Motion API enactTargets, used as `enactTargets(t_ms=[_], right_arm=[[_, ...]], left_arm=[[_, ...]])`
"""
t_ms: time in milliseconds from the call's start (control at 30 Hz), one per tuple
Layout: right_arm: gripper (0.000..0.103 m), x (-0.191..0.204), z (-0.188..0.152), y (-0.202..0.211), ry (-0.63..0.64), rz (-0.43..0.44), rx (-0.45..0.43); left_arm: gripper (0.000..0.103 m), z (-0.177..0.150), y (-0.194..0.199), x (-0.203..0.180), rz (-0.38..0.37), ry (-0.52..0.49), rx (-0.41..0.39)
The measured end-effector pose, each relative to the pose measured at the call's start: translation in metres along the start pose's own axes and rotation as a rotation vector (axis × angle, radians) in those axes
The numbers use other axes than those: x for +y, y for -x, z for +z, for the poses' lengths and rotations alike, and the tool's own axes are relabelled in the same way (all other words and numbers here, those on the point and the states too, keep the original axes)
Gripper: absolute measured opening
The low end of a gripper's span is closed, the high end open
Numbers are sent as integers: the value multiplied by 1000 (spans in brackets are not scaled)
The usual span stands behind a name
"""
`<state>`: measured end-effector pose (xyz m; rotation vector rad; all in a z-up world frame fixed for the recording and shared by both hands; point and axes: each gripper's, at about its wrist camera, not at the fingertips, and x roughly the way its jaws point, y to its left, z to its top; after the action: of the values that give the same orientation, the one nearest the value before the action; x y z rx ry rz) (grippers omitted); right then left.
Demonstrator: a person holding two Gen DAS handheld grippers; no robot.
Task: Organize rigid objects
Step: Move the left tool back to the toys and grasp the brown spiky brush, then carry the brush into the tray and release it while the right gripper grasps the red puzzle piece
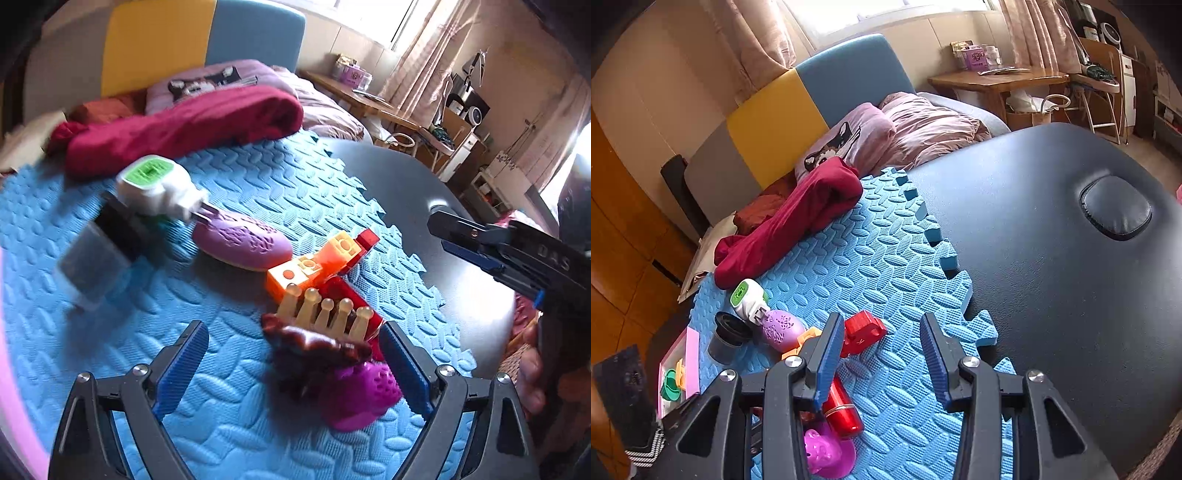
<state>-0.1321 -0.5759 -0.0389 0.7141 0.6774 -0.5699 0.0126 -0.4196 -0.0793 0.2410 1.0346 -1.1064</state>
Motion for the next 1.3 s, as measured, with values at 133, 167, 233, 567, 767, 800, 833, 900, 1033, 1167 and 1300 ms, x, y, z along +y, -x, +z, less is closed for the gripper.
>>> enactTargets(t_ms=[133,167,233,567,767,800,833,900,1033,1167,1300], right_arm=[[43,-1,0,-2,-4,2,4],[43,-1,0,-2,-4,2,5],[43,-1,0,-2,-2,-1,5],[43,-2,-1,-8,-6,-2,38],[43,-13,-2,-13,-65,-4,66],[43,-14,-2,-14,-73,-6,71],[43,-14,-3,-15,-78,-4,79],[43,-14,-4,-22,-78,4,110],[43,-14,-5,-36,-121,42,179],[43,-13,3,-42,-195,85,176],[43,-4,7,-57,-211,101,181]], left_arm=[[64,1,-11,2,-77,25,21],[63,0,-10,2,-75,28,19],[63,-3,-5,6,-80,45,10],[63,-53,52,29,32,32,-49],[63,-89,73,33,43,14,-100],[63,-92,74,34,44,18,-105],[63,-93,75,34,42,24,-107],[63,-94,75,35,40,30,-111],[63,-95,74,37,33,42,-98],[63,-97,72,37,36,55,-92],[63,-97,73,39,26,63,-93]])
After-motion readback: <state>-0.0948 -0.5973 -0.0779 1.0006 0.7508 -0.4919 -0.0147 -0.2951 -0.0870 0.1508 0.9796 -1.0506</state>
